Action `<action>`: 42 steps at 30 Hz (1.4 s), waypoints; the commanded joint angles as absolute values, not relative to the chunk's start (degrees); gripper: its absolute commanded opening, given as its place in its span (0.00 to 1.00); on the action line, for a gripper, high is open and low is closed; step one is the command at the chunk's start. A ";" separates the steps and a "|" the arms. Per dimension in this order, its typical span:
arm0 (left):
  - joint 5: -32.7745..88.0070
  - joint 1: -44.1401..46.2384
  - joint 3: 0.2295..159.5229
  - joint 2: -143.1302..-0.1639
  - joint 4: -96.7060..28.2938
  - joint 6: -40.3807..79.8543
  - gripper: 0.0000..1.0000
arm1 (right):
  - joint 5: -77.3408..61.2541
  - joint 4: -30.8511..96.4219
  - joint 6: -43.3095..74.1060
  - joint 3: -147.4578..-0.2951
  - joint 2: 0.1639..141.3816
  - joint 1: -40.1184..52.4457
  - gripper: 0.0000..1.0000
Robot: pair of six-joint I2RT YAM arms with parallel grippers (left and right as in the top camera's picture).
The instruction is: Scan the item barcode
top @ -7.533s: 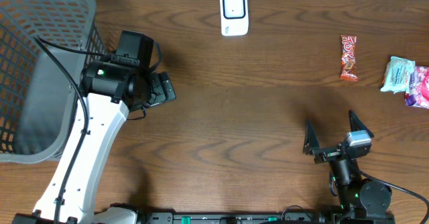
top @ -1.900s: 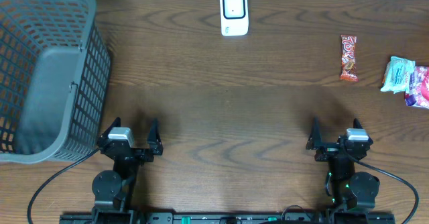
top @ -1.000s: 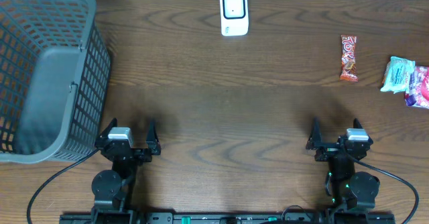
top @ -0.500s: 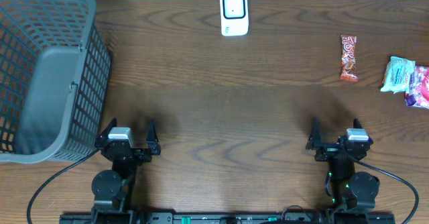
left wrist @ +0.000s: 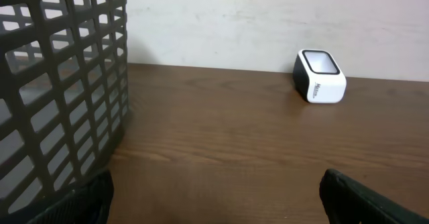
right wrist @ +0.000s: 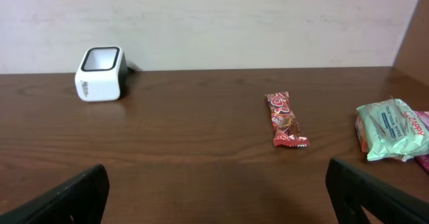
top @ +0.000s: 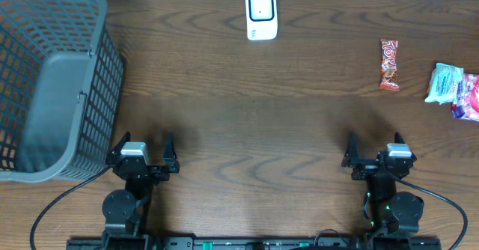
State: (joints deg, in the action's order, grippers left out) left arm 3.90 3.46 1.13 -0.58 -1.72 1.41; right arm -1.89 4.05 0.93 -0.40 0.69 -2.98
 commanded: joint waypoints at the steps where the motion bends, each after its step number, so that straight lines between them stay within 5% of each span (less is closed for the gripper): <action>1: 3.84 3.18 0.23 -0.23 -3.84 0.45 0.98 | -1.83 4.25 0.34 -0.32 0.32 -2.59 0.99; 42: 3.84 3.18 0.23 -0.23 -3.84 0.45 0.98 | -1.61 4.29 0.36 -0.32 0.32 -2.59 0.99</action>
